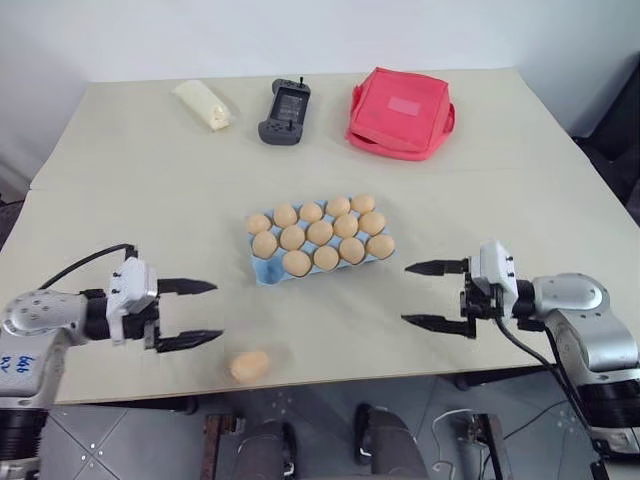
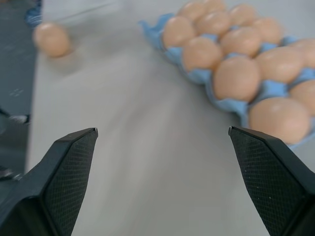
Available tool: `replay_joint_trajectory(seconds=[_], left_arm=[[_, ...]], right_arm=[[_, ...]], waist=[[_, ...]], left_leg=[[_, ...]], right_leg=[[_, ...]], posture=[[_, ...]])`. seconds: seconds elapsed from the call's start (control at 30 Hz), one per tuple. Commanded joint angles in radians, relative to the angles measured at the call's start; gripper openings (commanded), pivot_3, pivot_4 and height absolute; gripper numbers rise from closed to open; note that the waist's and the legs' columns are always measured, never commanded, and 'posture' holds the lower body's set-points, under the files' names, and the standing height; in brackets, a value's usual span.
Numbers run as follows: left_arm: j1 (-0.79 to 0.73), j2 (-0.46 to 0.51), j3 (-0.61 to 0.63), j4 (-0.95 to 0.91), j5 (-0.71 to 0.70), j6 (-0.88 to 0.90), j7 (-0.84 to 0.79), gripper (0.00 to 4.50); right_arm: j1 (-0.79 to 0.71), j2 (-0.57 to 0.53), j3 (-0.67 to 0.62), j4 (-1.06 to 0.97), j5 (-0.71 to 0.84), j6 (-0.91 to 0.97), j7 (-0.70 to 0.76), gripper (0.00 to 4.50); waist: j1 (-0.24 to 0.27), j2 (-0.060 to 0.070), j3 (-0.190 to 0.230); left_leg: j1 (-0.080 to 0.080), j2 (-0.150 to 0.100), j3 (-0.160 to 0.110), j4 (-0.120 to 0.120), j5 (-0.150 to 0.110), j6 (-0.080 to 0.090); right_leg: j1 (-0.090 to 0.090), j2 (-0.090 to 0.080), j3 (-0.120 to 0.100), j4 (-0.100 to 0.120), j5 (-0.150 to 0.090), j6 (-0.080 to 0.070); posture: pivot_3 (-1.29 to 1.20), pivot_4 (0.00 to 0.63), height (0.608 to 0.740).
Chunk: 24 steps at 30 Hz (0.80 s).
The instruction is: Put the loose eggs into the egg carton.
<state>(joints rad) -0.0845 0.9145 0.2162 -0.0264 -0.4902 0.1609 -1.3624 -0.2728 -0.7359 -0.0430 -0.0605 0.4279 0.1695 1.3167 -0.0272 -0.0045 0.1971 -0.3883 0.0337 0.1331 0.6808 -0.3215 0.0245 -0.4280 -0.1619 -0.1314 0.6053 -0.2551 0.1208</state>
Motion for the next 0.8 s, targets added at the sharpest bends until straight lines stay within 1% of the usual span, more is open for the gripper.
replay_joint_trajectory(seconds=[0.03,0.17,0.3,0.33,0.43,0.53,0.63,0.67,0.77,0.8], left_arm=[[0.023,0.045,-0.003,-0.018,-0.035,-0.03,-0.133,4.15],[0.069,0.062,-0.024,-0.059,-0.028,-0.029,-0.186,4.15],[0.128,0.033,-0.062,-0.132,-0.037,-0.002,-0.149,4.15],[0.125,0.01,-0.076,-0.137,-0.025,-0.013,-0.123,4.15],[0.11,-0.078,-0.152,-0.131,0.075,-0.094,-0.031,4.15],[0.088,-0.166,-0.192,-0.103,0.147,-0.164,0.065,4.15],[0.092,-0.212,-0.236,-0.093,0.194,-0.185,0.117,4.15],[0.091,-0.228,-0.244,-0.083,0.217,-0.218,0.139,4.15],[0.066,-0.273,-0.228,-0.05,0.247,-0.276,0.22,3.57],[0.061,-0.279,-0.224,-0.043,0.242,-0.276,0.228,3.27]], right_arm=[[0.002,-0.003,0.007,-0.052,0.02,-0.035,0.028,4.47],[0.007,0.0,0.016,-0.064,0.029,-0.042,0.039,4.47],[0.021,-0.002,0.02,-0.072,0.029,-0.04,0.035,4.47],[0.021,-0.001,0.022,-0.071,0.027,-0.041,0.031,4.47],[0.015,0.008,0.026,-0.08,0.029,-0.029,0.01,4.47],[0.014,0.014,0.029,-0.093,0.036,-0.014,-0.002,4.47],[0.015,0.019,0.031,-0.109,0.044,0.001,-0.015,4.47],[0.015,0.021,0.032,-0.113,0.045,0.005,-0.019,4.47],[0.015,0.027,0.032,-0.12,0.047,0.012,-0.03,4.5],[0.016,0.029,0.032,-0.12,0.048,0.013,-0.033,4.5]], waist=[[0.0,0.0,0.0],[0.0,0.0,0.0],[0.0,0.0,0.0],[0.0,0.0,0.0],[0.004,0.0,0.0],[0.006,0.0,0.0],[0.006,0.0,0.0],[0.005,0.0,0.0],[0.004,0.0,0.0],[0.005,0.0,0.0]], left_leg=[[0.0,0.0,0.0,0.0,0.0,0.0],[0.0,0.0,0.001,0.0,0.0,0.001],[0.0,0.0,0.001,0.0,-0.002,0.001],[0.0,0.0,0.001,0.0,-0.002,0.001],[0.0,-0.001,0.002,0.0,-0.002,0.002],[0.0,-0.002,0.002,0.001,-0.002,0.002],[0.0,-0.001,0.002,0.001,-0.002,0.002],[0.001,-0.001,0.002,0.001,-0.002,0.002],[0.001,-0.001,0.002,0.001,-0.002,0.003],[0.001,-0.001,0.002,0.001,-0.002,0.003]], right_leg=[[0.0,-0.001,0.0,0.0,0.0,0.0],[0.0,-0.002,0.0,-0.003,0.0,0.0],[-0.001,-0.002,0.0,0.0,0.0,0.0],[-0.001,-0.002,-0.001,0.0,0.0,0.0],[0.0,-0.002,0.0,0.0,0.0,0.0],[0.0,-0.003,0.0,0.0,0.0,0.0],[0.0,-0.003,0.0,-0.001,0.001,0.0],[0.0,-0.003,0.0,-0.001,0.001,0.0],[0.0,-0.004,0.0,-0.001,0.001,0.0],[0.0,-0.004,0.0,-0.002,0.001,-0.001]], posture=[[0.0,0.15,0.74],[0.0,0.15,0.74],[0.0,0.15,0.74],[0.0,0.15,0.74],[0.0,0.15,0.74],[0.0,0.15,0.74],[0.0,0.15,0.74],[0.0,0.15,0.74],[0.0,0.15,0.74],[0.0,0.15,0.74]])
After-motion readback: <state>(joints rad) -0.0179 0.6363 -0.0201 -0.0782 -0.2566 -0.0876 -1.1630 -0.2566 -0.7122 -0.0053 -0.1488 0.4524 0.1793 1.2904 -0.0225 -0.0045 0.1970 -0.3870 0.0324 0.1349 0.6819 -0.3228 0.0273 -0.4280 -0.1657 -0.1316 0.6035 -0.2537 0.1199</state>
